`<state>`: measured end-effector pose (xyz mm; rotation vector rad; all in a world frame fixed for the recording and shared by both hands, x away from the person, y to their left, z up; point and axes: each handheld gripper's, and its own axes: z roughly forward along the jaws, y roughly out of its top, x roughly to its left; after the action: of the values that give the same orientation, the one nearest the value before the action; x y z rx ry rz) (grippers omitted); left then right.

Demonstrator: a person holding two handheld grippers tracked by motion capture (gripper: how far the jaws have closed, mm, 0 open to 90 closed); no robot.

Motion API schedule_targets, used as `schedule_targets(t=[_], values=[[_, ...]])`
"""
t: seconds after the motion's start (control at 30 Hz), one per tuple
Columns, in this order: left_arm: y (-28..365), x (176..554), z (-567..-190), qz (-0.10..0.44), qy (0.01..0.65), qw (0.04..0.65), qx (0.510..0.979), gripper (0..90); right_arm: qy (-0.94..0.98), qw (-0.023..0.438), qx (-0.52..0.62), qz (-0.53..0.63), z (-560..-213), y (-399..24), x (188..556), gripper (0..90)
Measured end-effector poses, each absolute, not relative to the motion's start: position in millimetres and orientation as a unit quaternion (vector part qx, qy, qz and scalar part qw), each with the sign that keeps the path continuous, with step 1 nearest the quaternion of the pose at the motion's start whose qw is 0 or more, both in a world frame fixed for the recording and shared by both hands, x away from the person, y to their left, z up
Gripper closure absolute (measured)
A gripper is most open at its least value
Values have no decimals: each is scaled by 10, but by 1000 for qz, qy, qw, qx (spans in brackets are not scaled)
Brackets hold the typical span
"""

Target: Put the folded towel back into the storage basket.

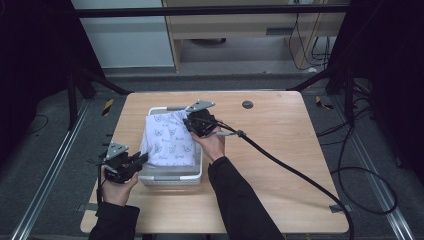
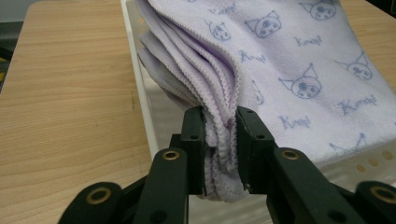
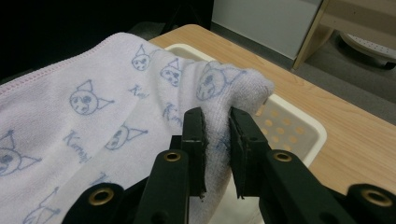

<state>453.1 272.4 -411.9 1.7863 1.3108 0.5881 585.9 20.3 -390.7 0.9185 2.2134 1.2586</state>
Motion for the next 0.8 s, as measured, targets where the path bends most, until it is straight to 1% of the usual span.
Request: schedule_targets(t=[0.8], values=[[2661, 4619, -4317, 224, 526, 377, 729, 733, 814, 210, 340, 422, -4193, 254, 5905, 769]])
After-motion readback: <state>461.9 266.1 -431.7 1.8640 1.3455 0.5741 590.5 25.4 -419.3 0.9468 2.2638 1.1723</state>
